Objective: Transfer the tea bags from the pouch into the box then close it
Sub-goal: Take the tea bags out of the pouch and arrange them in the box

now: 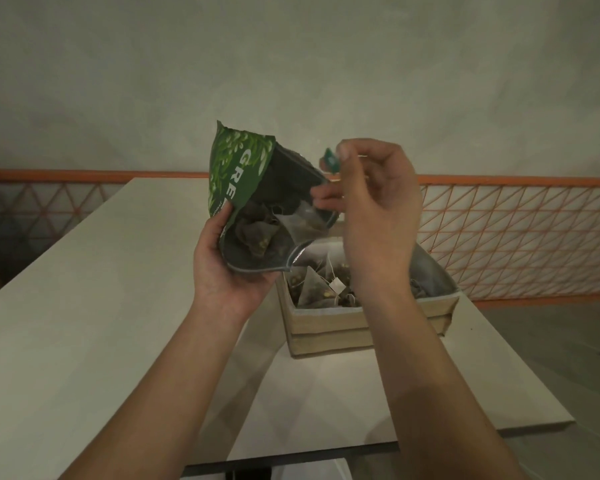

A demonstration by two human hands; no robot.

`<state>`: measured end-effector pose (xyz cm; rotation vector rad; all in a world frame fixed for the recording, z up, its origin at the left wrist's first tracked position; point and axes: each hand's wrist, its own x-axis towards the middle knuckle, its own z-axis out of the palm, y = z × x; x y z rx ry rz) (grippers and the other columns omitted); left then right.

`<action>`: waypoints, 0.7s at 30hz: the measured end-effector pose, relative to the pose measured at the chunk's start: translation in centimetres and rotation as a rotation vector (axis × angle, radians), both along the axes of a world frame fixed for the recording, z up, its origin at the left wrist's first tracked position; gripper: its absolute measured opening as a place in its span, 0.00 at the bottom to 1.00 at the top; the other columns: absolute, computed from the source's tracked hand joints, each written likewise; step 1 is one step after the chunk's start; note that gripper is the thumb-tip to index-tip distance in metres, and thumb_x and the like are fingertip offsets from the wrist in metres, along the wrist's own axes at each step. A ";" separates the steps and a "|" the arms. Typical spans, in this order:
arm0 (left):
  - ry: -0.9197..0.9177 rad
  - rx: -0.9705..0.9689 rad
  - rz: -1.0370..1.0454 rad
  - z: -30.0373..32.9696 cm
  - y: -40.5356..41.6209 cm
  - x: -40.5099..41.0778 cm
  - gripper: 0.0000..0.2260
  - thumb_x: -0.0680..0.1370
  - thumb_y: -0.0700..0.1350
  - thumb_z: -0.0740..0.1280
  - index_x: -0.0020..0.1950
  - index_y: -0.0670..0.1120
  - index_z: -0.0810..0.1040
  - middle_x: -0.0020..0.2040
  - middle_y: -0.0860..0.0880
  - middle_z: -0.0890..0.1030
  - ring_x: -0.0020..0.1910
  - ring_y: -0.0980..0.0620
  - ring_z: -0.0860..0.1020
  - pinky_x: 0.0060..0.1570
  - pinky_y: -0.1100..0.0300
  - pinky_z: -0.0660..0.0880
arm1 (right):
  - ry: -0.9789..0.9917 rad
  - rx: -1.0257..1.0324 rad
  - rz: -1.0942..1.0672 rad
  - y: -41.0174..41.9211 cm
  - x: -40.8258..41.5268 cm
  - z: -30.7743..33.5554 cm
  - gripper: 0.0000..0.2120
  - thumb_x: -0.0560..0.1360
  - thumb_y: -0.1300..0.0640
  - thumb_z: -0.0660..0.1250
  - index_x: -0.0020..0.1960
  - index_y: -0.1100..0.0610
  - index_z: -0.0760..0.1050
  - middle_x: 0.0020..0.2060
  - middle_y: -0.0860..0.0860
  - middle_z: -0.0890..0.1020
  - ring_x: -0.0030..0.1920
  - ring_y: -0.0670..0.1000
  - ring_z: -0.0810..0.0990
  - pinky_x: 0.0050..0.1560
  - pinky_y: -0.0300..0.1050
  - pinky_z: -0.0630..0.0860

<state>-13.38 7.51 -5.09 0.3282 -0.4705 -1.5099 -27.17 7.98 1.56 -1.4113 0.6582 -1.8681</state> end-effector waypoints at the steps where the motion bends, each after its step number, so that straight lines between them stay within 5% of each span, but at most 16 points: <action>1: 0.002 0.000 -0.003 0.0 -0.1 0.0 0.23 0.81 0.55 0.60 0.72 0.46 0.75 0.72 0.42 0.75 0.70 0.41 0.74 0.58 0.49 0.80 | -0.028 -0.010 -0.003 0.1 -0.5 0.3 0.05 0.80 0.61 0.65 0.54 0.62 0.75 0.44 0.58 0.84 0.34 0.58 0.83 0.36 0.47 0.81; 7: 0.004 -0.017 -0.034 -0.4 -0.5 0.3 0.23 0.81 0.56 0.59 0.74 0.48 0.73 0.73 0.42 0.74 0.73 0.39 0.71 0.52 0.48 0.81 | -0.020 0.005 -0.087 -0.5 -3.6 0.6 0.05 0.82 0.60 0.61 0.55 0.61 0.71 0.41 0.56 0.85 0.30 0.54 0.80 0.33 0.44 0.78; 13: 0.019 -0.020 -0.032 -0.4 -0.3 0.1 0.21 0.81 0.55 0.60 0.70 0.47 0.77 0.73 0.42 0.74 0.73 0.39 0.71 0.52 0.48 0.81 | 0.339 0.205 -0.139 -3.4 -4.4 -2.5 0.03 0.78 0.56 0.67 0.49 0.54 0.79 0.45 0.48 0.83 0.44 0.46 0.80 0.44 0.40 0.76; 18: 0.024 -0.038 -0.054 -0.4 -0.3 0.1 0.22 0.82 0.56 0.59 0.70 0.47 0.77 0.74 0.42 0.73 0.73 0.39 0.70 0.53 0.47 0.81 | 0.273 0.341 -0.071 -3.8 -4.0 -4.9 0.05 0.81 0.55 0.63 0.53 0.54 0.77 0.45 0.51 0.82 0.37 0.47 0.81 0.37 0.37 0.77; 21: 0.029 -0.043 -0.061 -0.5 -0.4 0.3 0.21 0.81 0.55 0.59 0.69 0.47 0.78 0.75 0.42 0.72 0.74 0.40 0.69 0.63 0.46 0.77 | 0.674 0.346 -0.121 -4.2 -3.9 -6.7 0.09 0.81 0.53 0.62 0.54 0.53 0.80 0.48 0.47 0.81 0.46 0.45 0.79 0.42 0.35 0.72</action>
